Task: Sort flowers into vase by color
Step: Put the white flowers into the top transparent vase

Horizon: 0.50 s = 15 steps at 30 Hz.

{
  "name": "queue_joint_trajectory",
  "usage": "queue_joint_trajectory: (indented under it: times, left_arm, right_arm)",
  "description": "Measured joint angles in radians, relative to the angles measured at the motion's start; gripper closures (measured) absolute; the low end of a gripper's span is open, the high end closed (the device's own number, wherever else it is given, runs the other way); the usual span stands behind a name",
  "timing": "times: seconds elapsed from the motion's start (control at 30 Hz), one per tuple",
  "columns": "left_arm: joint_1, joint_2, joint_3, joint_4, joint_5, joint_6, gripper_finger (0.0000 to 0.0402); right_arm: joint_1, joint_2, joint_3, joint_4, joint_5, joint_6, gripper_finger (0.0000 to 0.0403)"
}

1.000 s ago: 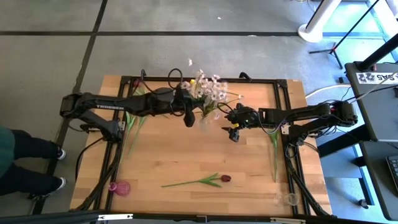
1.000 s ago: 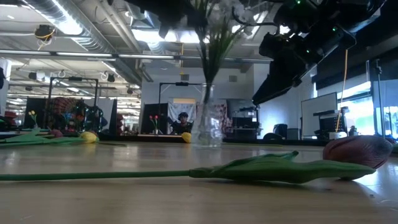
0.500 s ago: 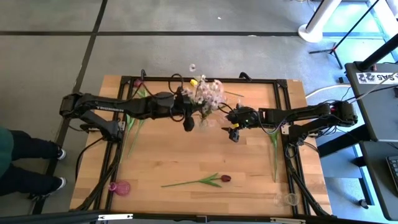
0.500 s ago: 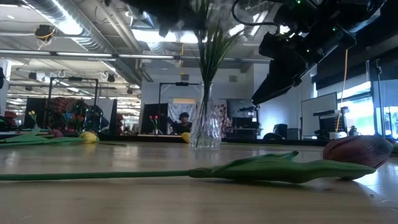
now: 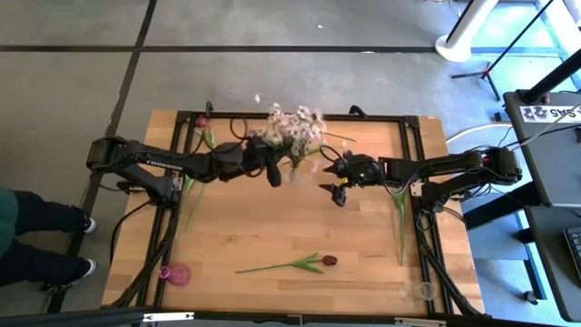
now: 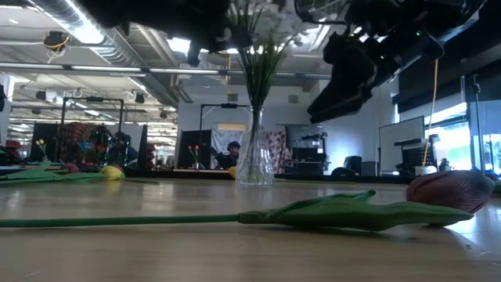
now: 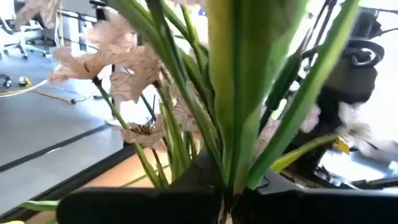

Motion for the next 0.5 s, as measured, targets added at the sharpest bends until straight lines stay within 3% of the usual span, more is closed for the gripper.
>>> queue_joint_trajectory:
  times: [0.43, 0.5]
  left_arm:
    - [0.053, -0.001, -0.302, 0.522, 0.021, -0.118, 0.0398]
    - [0.062, -0.001, -0.315, 0.573, 0.086, -0.079, 0.0398]
  right_arm:
    - [0.0, 0.007, 0.0, 0.2, 0.042, -0.001, 0.0118]
    - [0.0, 0.015, 0.0, 0.222, 0.054, -0.01, 0.0118]
